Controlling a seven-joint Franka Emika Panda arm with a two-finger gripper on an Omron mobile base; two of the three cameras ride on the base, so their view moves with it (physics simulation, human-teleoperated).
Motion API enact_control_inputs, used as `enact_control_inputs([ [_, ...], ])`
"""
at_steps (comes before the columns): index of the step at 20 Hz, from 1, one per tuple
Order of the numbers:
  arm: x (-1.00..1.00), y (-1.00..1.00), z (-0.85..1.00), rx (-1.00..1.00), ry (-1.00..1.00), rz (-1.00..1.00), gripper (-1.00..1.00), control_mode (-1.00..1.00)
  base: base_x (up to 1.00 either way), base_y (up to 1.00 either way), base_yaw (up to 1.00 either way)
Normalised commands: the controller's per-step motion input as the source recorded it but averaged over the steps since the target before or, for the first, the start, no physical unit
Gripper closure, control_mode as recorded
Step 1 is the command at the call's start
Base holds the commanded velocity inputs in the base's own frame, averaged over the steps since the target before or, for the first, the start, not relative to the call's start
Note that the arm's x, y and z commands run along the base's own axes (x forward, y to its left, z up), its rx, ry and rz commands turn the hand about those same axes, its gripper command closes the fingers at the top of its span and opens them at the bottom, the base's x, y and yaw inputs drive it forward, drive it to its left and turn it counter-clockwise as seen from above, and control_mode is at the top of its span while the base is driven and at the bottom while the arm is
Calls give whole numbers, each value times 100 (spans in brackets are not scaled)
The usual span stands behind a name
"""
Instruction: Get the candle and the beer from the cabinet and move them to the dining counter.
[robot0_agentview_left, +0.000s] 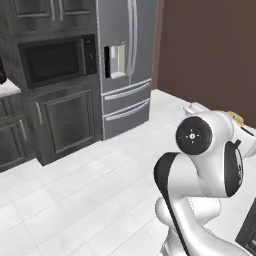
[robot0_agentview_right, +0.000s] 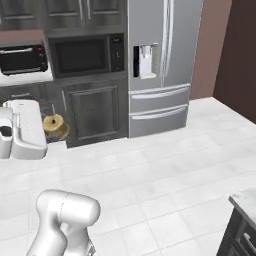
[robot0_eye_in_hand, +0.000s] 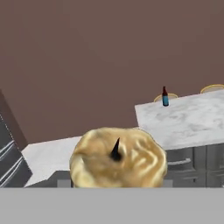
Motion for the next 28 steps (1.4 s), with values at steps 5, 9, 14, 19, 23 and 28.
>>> enact_control_inputs([
  [5,0,0,0,0,0,0,100,100,51,54,-55],
  [9,0,0,0,0,0,0,100,100,53,59,-52],
  [14,0,0,0,0,0,0,100,100,60,65,-47],
  [19,0,0,0,0,0,0,100,100,65,76,-42],
  [23,0,0,0,0,0,0,100,100,70,75,-38],
  [28,0,0,0,0,0,0,100,100,72,53,-36],
])
